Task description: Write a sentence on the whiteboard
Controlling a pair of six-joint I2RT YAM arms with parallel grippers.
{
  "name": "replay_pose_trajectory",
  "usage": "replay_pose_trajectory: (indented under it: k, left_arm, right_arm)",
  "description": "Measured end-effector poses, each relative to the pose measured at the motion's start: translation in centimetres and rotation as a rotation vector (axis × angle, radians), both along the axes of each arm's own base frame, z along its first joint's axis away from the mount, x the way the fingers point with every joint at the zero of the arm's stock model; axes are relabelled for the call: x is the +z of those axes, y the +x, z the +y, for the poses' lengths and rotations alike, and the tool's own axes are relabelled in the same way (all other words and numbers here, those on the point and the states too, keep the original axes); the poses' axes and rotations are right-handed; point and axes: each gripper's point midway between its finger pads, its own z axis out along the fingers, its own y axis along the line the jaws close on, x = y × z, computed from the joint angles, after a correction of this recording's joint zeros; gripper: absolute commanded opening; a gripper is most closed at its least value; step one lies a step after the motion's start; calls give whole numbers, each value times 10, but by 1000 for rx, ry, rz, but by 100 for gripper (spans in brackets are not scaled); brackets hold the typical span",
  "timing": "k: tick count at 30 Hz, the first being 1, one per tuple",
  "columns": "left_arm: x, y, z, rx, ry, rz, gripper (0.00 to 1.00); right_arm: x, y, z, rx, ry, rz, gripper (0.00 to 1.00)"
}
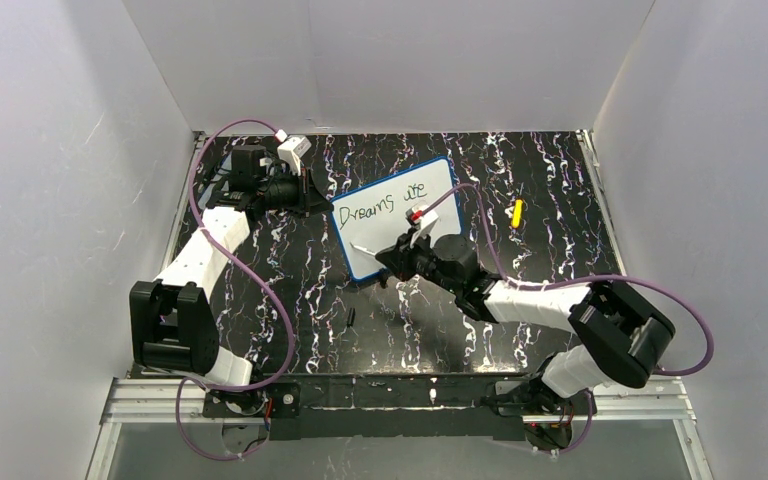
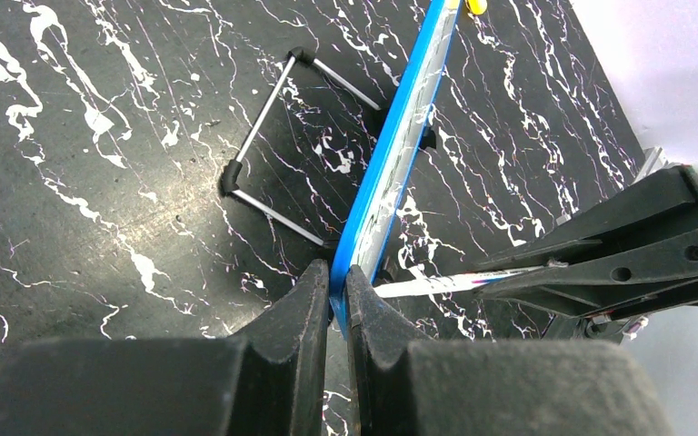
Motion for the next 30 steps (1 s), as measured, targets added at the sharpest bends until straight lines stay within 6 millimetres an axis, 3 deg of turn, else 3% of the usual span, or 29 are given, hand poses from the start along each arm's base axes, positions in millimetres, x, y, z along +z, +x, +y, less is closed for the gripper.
replay_pose_trajectory:
  k: [9,14,21,30]
  left_arm:
    - [-2,0,1,6,6,6,0]
    - [-2,0,1,6,6,7,0]
    - [-2,0,1,6,5,8,0]
    - [-2,0,1,7,4,10,0]
  right_arm:
    - [-36,-16,-13,4,-52,76,1]
    - [-38,-19,-12,9,-57,81,1]
    - [-17,-17,-11,6,-14,46,1]
    - [19,0,5,-8,61,-29,1]
